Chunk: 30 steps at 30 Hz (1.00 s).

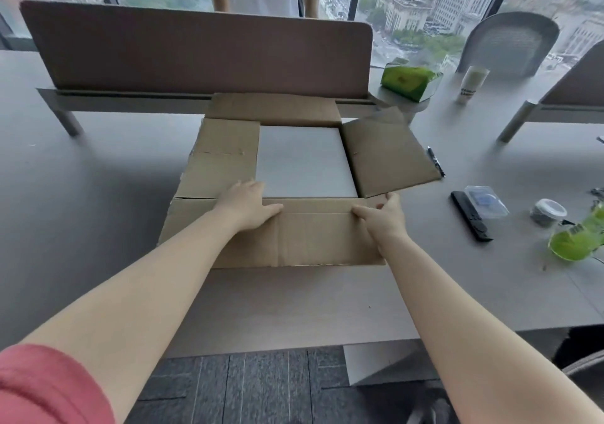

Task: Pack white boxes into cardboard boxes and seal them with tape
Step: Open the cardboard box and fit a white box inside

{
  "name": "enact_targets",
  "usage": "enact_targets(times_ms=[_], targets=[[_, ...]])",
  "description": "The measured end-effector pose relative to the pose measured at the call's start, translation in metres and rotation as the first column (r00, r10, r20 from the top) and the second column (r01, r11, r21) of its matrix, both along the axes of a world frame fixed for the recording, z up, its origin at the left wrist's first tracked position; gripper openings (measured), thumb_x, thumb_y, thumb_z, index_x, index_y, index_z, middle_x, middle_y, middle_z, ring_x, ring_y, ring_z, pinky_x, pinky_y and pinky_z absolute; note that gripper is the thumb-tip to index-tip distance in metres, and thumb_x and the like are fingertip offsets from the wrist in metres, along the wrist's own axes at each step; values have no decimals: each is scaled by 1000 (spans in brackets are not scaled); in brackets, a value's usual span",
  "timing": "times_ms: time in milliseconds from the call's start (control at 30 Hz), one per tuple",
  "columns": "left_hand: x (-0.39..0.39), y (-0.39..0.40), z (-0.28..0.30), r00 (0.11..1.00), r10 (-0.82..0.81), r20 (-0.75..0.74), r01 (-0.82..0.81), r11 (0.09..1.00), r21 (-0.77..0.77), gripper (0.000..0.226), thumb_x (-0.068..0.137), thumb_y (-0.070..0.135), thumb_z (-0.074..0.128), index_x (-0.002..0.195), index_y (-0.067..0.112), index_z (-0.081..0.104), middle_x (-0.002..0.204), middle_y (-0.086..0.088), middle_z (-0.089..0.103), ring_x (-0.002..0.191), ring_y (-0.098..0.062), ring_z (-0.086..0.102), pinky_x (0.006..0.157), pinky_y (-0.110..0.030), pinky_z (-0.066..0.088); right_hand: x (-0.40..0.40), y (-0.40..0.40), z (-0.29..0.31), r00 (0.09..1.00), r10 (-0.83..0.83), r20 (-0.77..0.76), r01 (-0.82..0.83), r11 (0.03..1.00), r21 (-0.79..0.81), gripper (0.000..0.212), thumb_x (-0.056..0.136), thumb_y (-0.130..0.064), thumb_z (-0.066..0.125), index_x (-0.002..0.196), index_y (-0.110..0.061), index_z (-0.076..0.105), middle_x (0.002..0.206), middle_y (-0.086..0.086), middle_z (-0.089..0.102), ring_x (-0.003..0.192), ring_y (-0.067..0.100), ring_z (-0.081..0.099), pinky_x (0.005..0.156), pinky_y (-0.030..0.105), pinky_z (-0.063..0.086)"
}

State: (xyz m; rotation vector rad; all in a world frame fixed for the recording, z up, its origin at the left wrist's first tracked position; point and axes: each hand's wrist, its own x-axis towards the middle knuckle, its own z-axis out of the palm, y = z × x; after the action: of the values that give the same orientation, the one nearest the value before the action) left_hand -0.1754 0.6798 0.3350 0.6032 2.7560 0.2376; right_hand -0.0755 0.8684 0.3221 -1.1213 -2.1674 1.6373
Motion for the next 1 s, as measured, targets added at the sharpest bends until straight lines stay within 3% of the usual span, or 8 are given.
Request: enact_targets(times_ms=[100, 200, 433, 600, 667, 800, 900, 1000], targets=[[4, -5, 2, 1000, 6, 0, -6, 999, 38, 71, 92, 48, 45, 147, 9, 21, 155, -7, 24, 144, -26, 21, 116, -38, 24, 1, -4, -1, 993, 102, -55, -99, 994, 48, 62, 89, -10, 56, 142, -21, 26, 134, 11, 42, 117, 23, 49, 95, 31, 39], [11, -9, 8, 1000, 12, 3, -12, 996, 88, 74, 88, 47, 53, 145, 9, 25, 152, -8, 31, 140, -24, 30, 113, -36, 29, -4, -3, 0, 979, 202, 10, -201, 967, 154, 42, 92, -19, 49, 133, -21, 42, 129, 13, 42, 94, 22, 49, 81, 24, 39], [28, -17, 16, 995, -89, 33, 87, 993, 74, 92, 78, 54, 62, 148, 11, 19, 154, -5, 26, 143, -22, 23, 117, -36, 20, -5, -6, 5, 913, 334, 235, -385, 897, 217, 44, 97, -35, 32, 140, -27, 38, 143, 14, 35, 127, 30, 40, 106, 33, 29], [40, -27, 20, 980, -182, 80, 183, 983, -2, 110, 69, 55, 70, 150, 13, 7, 158, -6, 10, 147, -21, 7, 120, -36, 11, 8, -8, 3, 950, 288, 118, -304, 941, 151, 51, 96, -29, 43, 145, -17, 31, 149, 1, 36, 137, 19, 33, 108, 28, 25], [48, -33, 22, 974, -212, 74, 213, 977, 3, 109, 69, 49, 73, 150, 12, 9, 158, -6, 12, 147, -21, 10, 119, -34, 13, 18, -7, -1, 981, 175, 79, -181, 980, 83, 51, 94, -32, 47, 139, -10, 38, 134, 6, 47, 123, 21, 45, 95, 28, 35], [60, -44, 29, 982, -172, 71, 157, 971, 180, 82, 76, 30, 74, 142, 11, 29, 146, -6, 38, 133, -22, 38, 100, -27, 36, 35, -9, 3, 999, -11, -37, 8, 996, -84, 29, 90, -29, 54, 110, -8, 47, 98, 5, 50, 84, 19, 52, 67, 31, 48], [66, -46, 41, 983, -175, -62, 185, 947, 261, 42, 83, 23, 65, 121, 9, 52, 120, -6, 59, 106, -22, 55, 83, -25, 41, 43, -17, 15, 980, -79, -181, 37, 975, -220, 17, 92, -28, 49, 94, -12, 46, 79, 3, 51, 59, 13, 56, 46, 19, 47], [65, -45, 55, 935, -101, -339, 209, 931, 301, 22, 90, 24, 53, 99, 7, 64, 100, -8, 68, 95, -26, 59, 73, -24, 36, 43, -23, 31, 929, -178, -326, 58, 937, -345, 16, 96, -28, 39, 99, -12, 43, 83, 6, 58, 65, 17, 60, 62, 27, 47]])
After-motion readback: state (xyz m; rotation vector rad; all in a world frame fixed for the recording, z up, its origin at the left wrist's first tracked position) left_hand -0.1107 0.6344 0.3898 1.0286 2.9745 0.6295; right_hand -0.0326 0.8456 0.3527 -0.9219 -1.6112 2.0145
